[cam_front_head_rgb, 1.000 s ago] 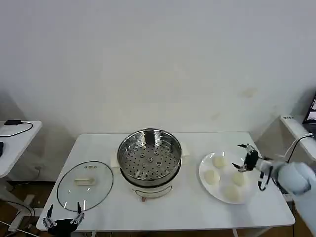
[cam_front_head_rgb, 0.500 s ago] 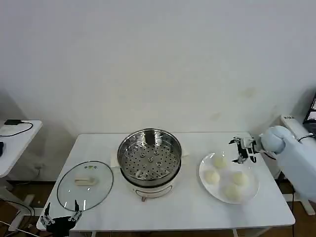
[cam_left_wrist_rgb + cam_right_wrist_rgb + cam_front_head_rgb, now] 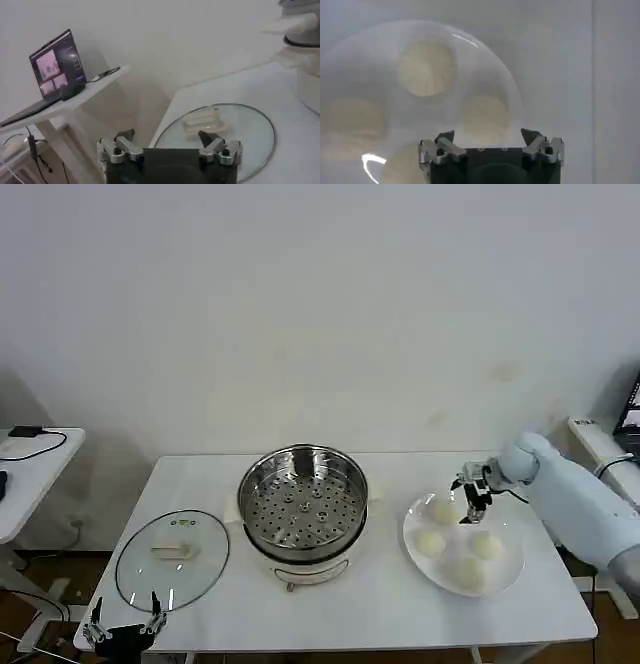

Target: Take steamed baozi put them in steamer then cover it.

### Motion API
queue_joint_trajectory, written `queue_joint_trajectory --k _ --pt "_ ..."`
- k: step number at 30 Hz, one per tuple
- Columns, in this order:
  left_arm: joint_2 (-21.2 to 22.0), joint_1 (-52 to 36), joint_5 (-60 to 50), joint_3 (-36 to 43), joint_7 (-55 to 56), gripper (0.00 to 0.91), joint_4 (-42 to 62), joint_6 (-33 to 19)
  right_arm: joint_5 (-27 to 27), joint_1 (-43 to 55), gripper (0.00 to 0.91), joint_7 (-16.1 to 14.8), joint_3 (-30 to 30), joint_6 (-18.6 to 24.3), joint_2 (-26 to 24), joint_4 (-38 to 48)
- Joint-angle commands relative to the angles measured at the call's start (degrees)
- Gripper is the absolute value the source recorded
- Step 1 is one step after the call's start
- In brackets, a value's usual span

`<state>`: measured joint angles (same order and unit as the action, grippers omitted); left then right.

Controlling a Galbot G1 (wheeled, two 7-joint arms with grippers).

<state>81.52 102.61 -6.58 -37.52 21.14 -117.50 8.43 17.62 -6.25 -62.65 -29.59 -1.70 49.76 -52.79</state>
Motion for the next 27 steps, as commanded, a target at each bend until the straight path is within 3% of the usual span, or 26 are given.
queue_joint_trajectory --k 1,4,16,27 --pt "-0.04 0.00 -0.05 -0.04 0.08 0.907 -0.09 -0.01 0.03 2.12 0.907 -0.90 -2.30 -0.48 1.98 3.51" --pt "0.10 0.21 -0.15 -0.07 0.14 0.907 -0.33 -0.11 0.24 1.83 0.887 -0.59 -2.36 -0.49 2.40 3.98" --pt "0.56 0.26 -0.28 0.12 0.34 0.907 -0.78 -0.23 0.25 1.54 0.534 0.00 -2.61 -0.96 2.83 4.13" --pt "0.67 0.29 -0.26 0.41 0.41 0.907 -0.84 -0.27 -0.95 2.11 0.544 0.50 -3.32 -0.95 1.45 2.06"
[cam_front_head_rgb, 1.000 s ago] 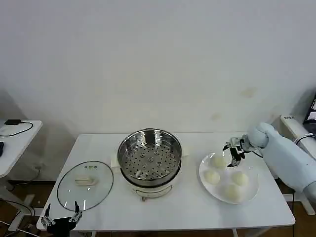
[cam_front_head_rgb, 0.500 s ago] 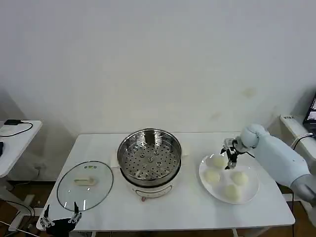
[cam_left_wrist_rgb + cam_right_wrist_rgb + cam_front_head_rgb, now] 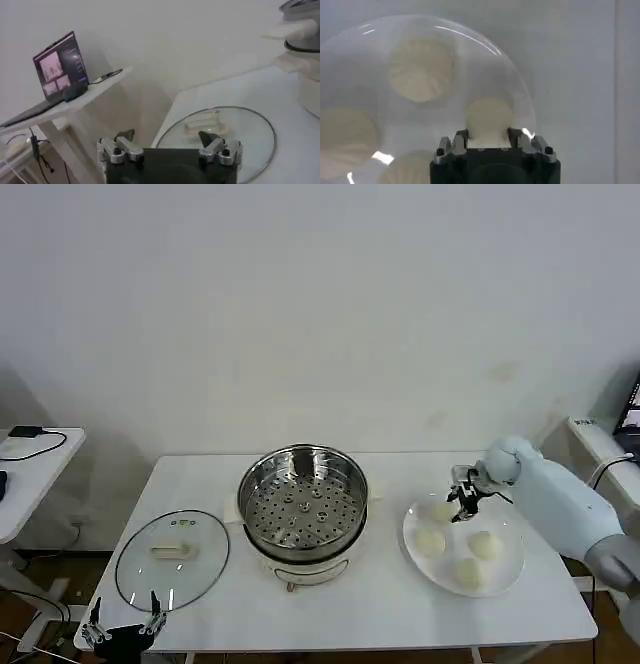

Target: Take steamed baozi put them in steamer then cover it.

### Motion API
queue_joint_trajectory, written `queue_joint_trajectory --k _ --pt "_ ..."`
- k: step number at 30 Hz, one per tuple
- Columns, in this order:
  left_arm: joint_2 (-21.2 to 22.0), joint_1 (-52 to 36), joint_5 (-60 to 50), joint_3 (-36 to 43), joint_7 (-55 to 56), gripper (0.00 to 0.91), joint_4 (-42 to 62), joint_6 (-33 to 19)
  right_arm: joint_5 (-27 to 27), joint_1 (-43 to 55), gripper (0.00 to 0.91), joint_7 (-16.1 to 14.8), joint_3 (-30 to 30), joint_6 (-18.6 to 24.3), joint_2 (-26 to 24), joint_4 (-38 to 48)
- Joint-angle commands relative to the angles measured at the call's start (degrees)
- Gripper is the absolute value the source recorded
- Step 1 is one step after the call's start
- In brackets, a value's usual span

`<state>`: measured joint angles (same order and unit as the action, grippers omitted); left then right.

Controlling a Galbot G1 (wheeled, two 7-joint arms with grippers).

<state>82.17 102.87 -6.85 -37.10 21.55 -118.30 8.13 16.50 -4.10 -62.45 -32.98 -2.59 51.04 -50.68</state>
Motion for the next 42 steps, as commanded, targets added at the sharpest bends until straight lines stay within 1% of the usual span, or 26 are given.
queue_joint_trajectory --k 1,5,7,10,13,16,18,22,24,27,28,29,34,36,37,39,40,41,42 --pt "-0.04 -0.04 0.03 0.01 0.01 0.907 0.01 0.03 -0.14 0.49 0.544 0.17 -0.34 0.00 -0.51 -1.05" --pt "-0.42 -0.31 0.31 -0.16 -0.01 0.907 0.29 0.12 -1.92 3.98 0.544 -0.20 -2.38 0.20 -3.14 -4.66" --pt "-0.73 -0.54 0.58 -0.20 -0.01 0.907 0.57 0.20 -3.12 7.52 0.544 -0.40 -4.00 0.56 -5.05 -6.69" --pt "-1.23 -0.99 1.38 -0.22 -0.06 0.907 1.08 0.41 -5.29 12.10 0.544 -0.91 -5.80 0.69 -6.67 -8.72" --pt "-1.79 -1.39 1.96 -0.15 -0.13 0.907 1.47 0.55 -7.33 17.10 0.544 -1.18 -8.45 0.61 -7.14 -9.79" --pt "-2.56 -1.42 2.90 -0.06 -0.22 0.907 1.48 0.77 -9.47 22.30 0.544 -1.16 -11.35 0.68 -6.35 -9.85" --pt "-2.93 -1.47 3.16 -0.10 -0.22 0.907 1.51 0.85 -11.48 26.76 0.554 -1.02 -14.60 0.79 -4.67 -9.99" --pt "-3.28 -1.46 3.34 0.02 -0.22 0.907 1.59 0.81 -14.61 33.31 0.544 -0.65 -18.76 0.59 -1.13 -10.39" --pt "-3.33 -1.53 3.31 0.11 -0.21 0.907 1.55 0.81 -15.99 35.98 0.554 -0.42 -21.08 0.57 1.96 -10.68" --pt "-3.32 -1.57 3.24 0.06 -0.20 0.907 1.43 0.80 -18.56 37.43 0.544 0.35 -24.04 0.67 6.79 -11.21" --pt "-3.33 -1.53 3.25 0.05 -0.19 0.907 1.34 0.80 -18.89 37.48 0.544 0.56 -24.33 0.74 7.37 -11.34" --pt "-3.31 -1.46 3.26 -0.07 -0.19 0.907 1.21 0.81 -20.00 37.87 0.544 0.91 -25.65 0.87 9.85 -12.09" --pt "-3.11 -1.13 3.26 -0.58 -0.18 0.907 0.39 0.88 -22.90 38.04 0.544 2.58 -30.53 2.97 16.18 -14.75" --pt "-3.06 -0.98 3.28 -0.81 -0.21 0.907 0.03 0.97 -23.19 37.71 0.544 3.05 -32.15 4.33 18.21 -15.56" --pt "-3.04 -0.95 3.28 -0.94 -0.21 0.907 -0.18 1.03 -22.91 37.38 0.544 3.77 -33.09 5.60 19.31 -15.82" --pt "-3.08 -0.85 3.24 -1.08 -0.22 0.907 -0.45 1.07 -22.65 37.14 0.544 4.44 -34.43 7.10 20.42 -16.23" --pt "-3.12 -0.70 3.24 -1.16 -0.24 0.907 -0.69 1.07 -21.71 37.11 0.554 4.69 -35.75 8.42 21.05 -16.60" --pt "-3.16 -0.64 3.26 -1.23 -0.24 0.907 -0.79 1.08 -21.25 37.11 0.544 4.77 -36.03 8.64 21.21 -16.70" --pt "-3.16 -0.61 3.25 -1.33 -0.24 0.907 -0.88 1.10 -19.12 37.02 0.544 4.93 -36.80 10.22 21.70 -16.95"
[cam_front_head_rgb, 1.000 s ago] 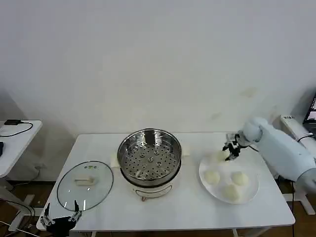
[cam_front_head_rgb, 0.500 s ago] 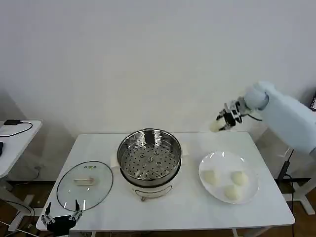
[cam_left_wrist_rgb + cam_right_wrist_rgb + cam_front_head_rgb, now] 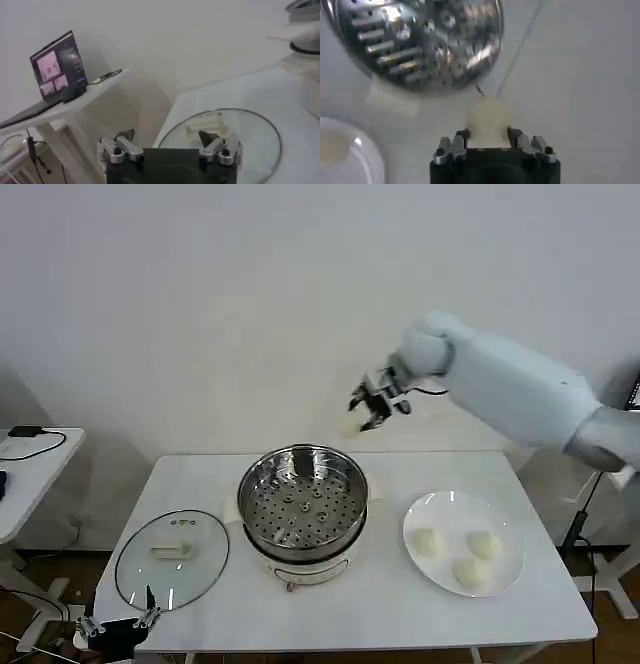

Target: Take steamed baozi put them in steamer then cover it.

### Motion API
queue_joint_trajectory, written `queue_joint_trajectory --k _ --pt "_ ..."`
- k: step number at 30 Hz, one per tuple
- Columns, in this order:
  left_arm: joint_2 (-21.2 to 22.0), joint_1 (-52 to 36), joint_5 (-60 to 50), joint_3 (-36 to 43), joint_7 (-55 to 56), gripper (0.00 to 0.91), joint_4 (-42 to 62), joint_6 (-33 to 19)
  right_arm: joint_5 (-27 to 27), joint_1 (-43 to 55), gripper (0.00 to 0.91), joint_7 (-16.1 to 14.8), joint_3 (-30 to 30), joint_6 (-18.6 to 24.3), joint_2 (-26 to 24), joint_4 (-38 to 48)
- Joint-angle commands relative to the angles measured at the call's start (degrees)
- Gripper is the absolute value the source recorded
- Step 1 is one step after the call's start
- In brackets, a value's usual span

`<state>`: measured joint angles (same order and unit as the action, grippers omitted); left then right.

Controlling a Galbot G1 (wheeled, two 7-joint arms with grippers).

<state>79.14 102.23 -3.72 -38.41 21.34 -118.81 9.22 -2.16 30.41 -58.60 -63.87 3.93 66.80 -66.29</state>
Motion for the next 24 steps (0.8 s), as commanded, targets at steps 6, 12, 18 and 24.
queue_joint_trajectory --k 6,12,18,24 --pt "0.27 0.42 0.15 -0.44 0.05 0.907 -0.89 -0.06 3.11 1.21 0.544 3.36 -8.87 8.97 7.03 -1.72" --pt "0.52 0.86 0.25 -1.00 0.35 0.907 -0.78 -0.17 9.16 -3.45 0.544 5.95 -9.14 14.49 8.76 4.72" --pt "0.45 0.58 0.28 -1.31 0.36 0.907 -0.20 -0.16 13.45 -6.17 0.544 7.66 -7.71 18.14 10.74 10.28" --pt "0.38 0.61 0.27 -1.40 0.40 0.907 -0.06 -0.17 15.55 -7.36 0.544 9.20 -6.71 20.74 12.65 14.21"
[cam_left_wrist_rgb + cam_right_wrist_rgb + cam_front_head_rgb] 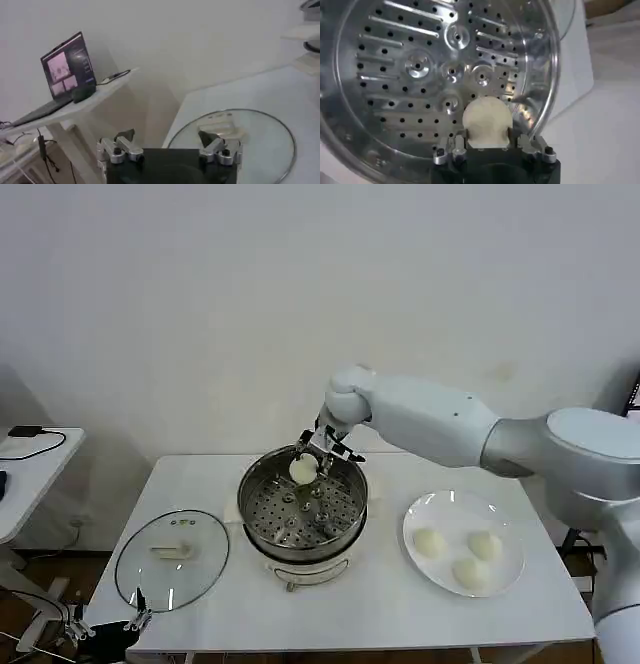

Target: Take steamed baozi put them in steamer then cover it.

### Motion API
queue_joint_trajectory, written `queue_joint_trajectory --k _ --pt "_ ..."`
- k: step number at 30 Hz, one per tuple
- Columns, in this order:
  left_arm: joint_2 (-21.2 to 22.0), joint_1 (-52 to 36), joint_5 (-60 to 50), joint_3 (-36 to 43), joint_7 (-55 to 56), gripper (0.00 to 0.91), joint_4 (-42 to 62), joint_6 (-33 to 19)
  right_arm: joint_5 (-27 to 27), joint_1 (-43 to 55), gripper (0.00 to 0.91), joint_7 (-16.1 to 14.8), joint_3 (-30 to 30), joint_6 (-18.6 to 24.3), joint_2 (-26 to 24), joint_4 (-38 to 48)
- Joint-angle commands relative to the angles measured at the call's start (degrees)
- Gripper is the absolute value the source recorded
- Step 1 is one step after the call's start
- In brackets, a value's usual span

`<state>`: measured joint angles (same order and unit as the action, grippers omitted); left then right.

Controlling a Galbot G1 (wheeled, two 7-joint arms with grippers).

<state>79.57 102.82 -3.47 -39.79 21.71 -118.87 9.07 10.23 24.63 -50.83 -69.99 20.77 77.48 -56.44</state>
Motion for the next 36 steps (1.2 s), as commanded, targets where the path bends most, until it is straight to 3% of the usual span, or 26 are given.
queue_joint_trajectory --k 1,14,18,19,20,26,30,36 --pt "-0.05 -0.03 0.05 -0.03 0.03 0.907 0.01 -0.02 3.30 -1.64 0.544 1.52 -0.52 4.03 2.09 4.58" --pt "0.18 0.14 -0.06 -0.04 0.12 0.907 -0.31 -0.05 5.93 -2.70 0.554 3.80 0.74 7.30 4.88 7.81" --pt "0.29 0.25 -0.08 0.00 0.16 0.907 -0.45 -0.05 5.79 -2.78 0.715 3.86 0.76 7.70 5.22 8.17" --pt "0.32 0.28 -0.08 -0.01 0.17 0.907 -0.47 -0.05 5.77 -2.77 0.877 3.84 0.63 7.87 5.18 8.14" --pt "0.36 0.30 -0.10 -0.01 0.16 0.907 -0.52 -0.06 5.74 -2.78 0.907 3.80 0.60 7.94 5.10 8.08" --pt "0.59 0.23 -0.22 0.46 0.13 0.907 -0.59 0.01 4.86 -1.45 0.907 3.88 0.62 8.14 3.48 6.31" --pt "0.62 0.07 -0.24 0.92 0.07 0.907 -0.39 0.11 0.20 3.67 0.907 2.80 -0.34 4.82 -0.91 -0.79" --pt "-0.71 -0.24 -0.06 1.70 -0.27 0.907 -0.21 0.28 -11.89 14.63 0.907 1.39 -4.38 -9.56 -13.72 -16.88"
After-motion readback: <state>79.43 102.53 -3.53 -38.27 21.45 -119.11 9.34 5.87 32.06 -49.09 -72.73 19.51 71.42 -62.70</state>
